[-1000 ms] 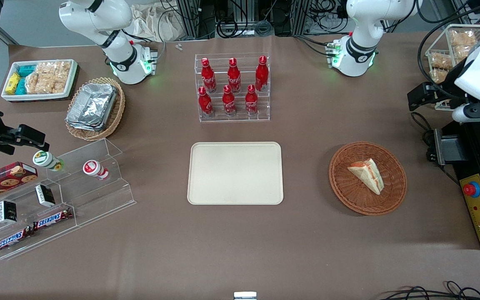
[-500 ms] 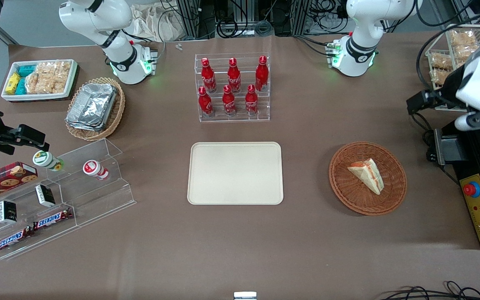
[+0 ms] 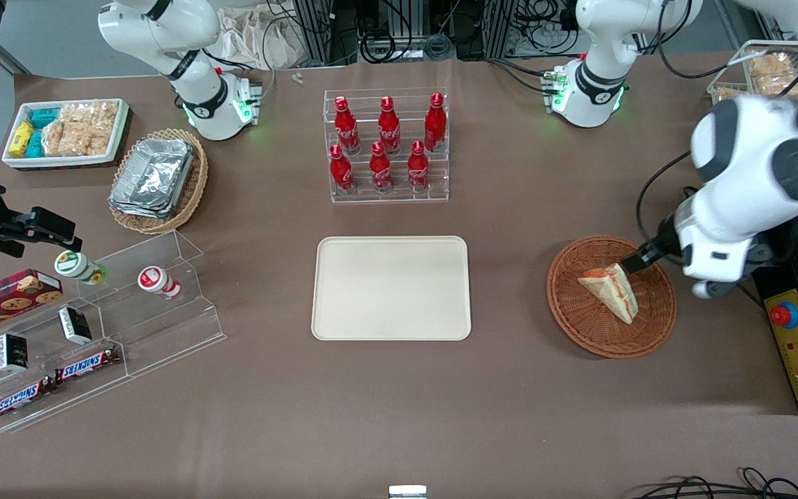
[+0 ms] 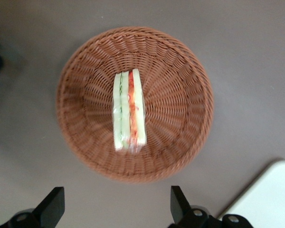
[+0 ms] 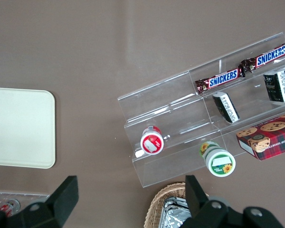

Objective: Place sandwich from basket to tray
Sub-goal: 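Lower the left gripper and close it on the wrapped sandwich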

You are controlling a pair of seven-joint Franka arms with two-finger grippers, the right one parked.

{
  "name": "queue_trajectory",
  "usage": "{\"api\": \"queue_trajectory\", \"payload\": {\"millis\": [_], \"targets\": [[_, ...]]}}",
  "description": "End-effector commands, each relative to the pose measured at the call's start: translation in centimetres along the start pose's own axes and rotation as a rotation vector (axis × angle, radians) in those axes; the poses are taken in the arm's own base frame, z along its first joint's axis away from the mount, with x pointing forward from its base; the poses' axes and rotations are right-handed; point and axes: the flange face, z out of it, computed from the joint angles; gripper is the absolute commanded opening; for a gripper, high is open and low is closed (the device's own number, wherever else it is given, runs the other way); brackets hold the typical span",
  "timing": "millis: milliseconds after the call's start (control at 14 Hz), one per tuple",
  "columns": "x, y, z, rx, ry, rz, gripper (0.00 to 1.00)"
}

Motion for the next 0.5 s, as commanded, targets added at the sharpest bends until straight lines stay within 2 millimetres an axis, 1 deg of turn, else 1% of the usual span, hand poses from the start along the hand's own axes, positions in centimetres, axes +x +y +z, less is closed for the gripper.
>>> {"api": "queue_trajectory", "payload": {"millis": [0,71,143,286,429], "targets": [[0.1,-2.6,6.6,-0.018,0.022,-0.072,1.0],[0.4,-2.4,8.7,-0.018,0.015,-0.073,1.0],[0.9,-2.4,9.9,-0.027,0.021,-0.08,1.0],[1.1,-2.2,11.3,-0.032,0.021,-0.1,1.0],[1.2,-2.1,11.5,-0.04,0.028,-0.114,1.0]]}}
